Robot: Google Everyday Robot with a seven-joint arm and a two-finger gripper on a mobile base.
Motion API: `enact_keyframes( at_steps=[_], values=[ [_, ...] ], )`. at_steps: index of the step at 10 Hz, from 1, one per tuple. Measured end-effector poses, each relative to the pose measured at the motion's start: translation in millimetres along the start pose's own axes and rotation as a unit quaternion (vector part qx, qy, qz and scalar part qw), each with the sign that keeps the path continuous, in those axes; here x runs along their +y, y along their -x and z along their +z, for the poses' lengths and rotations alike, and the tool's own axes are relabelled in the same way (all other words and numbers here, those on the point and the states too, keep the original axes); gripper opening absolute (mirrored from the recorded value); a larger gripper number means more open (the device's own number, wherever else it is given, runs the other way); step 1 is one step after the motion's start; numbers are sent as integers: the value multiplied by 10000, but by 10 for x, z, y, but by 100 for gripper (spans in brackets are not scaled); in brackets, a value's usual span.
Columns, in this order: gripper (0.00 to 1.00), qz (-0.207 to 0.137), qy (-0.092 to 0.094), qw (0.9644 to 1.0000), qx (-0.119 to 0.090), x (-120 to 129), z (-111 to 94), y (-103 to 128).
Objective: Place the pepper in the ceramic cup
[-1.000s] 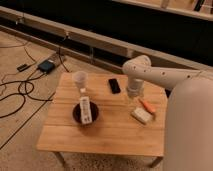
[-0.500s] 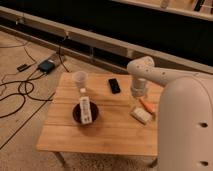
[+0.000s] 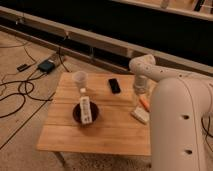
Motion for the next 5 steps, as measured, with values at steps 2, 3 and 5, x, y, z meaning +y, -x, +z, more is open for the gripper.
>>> enact_keyframes(
  at_steps=[2, 3, 5],
  values=[
    [65, 27, 2, 10000, 78, -90, 130, 15],
    [65, 42, 6, 9999, 128, -160, 227, 28],
    [65, 57, 17, 9998, 188, -264, 357, 68]
  ],
)
